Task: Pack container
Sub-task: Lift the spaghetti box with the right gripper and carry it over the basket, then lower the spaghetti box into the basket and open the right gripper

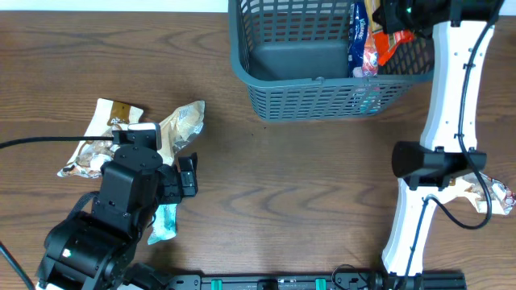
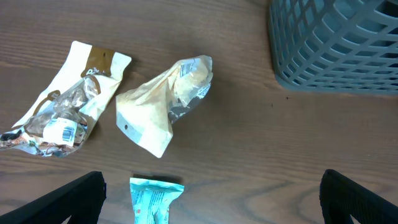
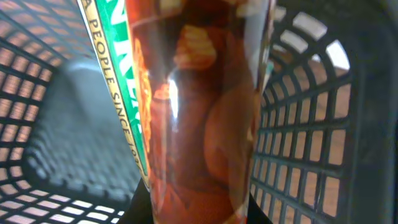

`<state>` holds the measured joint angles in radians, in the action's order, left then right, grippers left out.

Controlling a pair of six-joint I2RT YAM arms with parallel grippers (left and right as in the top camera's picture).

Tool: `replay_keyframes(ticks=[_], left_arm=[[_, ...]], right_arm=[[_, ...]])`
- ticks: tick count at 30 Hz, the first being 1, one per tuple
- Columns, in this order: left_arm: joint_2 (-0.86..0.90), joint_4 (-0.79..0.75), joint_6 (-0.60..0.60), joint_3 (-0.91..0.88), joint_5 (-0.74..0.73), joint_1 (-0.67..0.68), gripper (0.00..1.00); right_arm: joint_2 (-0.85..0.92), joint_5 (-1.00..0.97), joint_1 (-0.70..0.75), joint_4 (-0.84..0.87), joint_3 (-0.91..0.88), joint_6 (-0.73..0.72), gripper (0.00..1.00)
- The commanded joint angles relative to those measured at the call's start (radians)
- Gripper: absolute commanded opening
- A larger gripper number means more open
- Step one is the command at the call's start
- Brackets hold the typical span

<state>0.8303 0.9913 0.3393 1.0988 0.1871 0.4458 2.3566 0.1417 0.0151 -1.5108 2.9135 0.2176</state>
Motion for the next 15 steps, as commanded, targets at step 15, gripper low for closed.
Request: replay_keyframes(ticks=[15], left_arm=[[0.000, 0.003, -0.006, 0.018, 0.012, -0.004, 0.99]], right_arm=[[0.010, -0.022, -0.009, -0.030, 0.016, -0.023, 0.17]])
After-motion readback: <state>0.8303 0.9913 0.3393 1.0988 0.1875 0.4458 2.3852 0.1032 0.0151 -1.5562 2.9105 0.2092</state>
